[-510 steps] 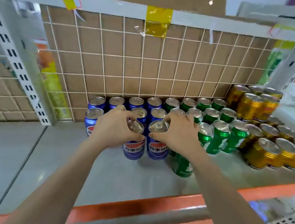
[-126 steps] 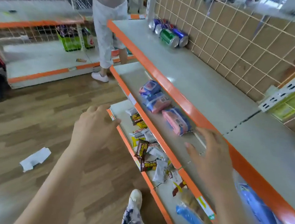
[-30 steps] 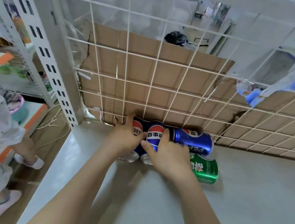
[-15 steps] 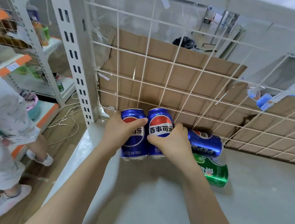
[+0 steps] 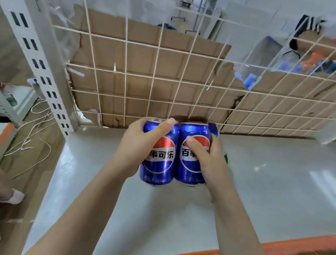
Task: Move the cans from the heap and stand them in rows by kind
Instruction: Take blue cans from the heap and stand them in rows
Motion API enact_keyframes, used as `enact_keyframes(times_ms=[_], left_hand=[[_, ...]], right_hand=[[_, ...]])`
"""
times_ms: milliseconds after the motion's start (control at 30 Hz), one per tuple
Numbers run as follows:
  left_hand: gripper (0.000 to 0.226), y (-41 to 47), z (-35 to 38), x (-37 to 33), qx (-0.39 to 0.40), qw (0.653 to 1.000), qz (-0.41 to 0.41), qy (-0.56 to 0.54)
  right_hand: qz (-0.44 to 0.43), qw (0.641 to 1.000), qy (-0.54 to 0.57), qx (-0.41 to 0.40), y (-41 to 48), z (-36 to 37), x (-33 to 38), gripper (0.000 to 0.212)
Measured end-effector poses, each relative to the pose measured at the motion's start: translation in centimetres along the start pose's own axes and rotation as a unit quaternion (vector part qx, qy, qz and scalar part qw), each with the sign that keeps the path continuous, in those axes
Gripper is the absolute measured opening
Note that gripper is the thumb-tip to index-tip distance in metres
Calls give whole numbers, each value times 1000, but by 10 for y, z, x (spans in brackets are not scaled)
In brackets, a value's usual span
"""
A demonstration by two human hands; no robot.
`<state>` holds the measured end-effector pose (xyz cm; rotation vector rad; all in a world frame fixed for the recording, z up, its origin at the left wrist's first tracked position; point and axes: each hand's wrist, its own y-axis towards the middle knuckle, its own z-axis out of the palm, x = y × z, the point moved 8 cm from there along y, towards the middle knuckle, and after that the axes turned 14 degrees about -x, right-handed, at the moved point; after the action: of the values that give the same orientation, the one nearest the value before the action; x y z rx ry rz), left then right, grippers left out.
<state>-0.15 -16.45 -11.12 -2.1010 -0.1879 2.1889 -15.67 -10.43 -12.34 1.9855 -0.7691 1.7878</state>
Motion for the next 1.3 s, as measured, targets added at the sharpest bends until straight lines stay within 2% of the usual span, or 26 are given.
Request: enact_keyframes(times_ms=[200, 367, 500, 600, 667, 733, 900, 1067, 1300], left_hand=[[26, -42, 62, 0, 83, 996, 23, 0], [23, -98, 139, -2, 132, 988, 69, 49], [32, -161, 212, 7, 169, 977, 99, 78], [46, -216, 271, 20, 200, 971, 105, 84], [38, -250, 309, 28, 219, 965, 113, 90], [33, -283, 346, 36, 238, 959, 126, 95], [46, -358, 420, 48, 276, 934, 191, 123], [50, -404, 491, 55, 315, 908, 232, 149], [53, -428, 596, 72, 337, 893, 243, 175]], right_hand=[[-12, 998, 33, -49, -18, -80, -11, 36], [-42, 990, 67, -116, -34, -172, -16, 29], [-45, 980, 84, -175, -55, -264, -30, 45], [-29, 970, 83, -225, -74, -347, -46, 32], [-23, 962, 89, -257, -86, -401, -55, 26], [-23, 956, 108, -273, -98, -449, -61, 28], [-23, 943, 125, -307, -129, -550, -72, 24], [-11, 934, 140, -329, -134, -626, -85, 47], [-4, 913, 160, -374, -99, -717, -105, 33]])
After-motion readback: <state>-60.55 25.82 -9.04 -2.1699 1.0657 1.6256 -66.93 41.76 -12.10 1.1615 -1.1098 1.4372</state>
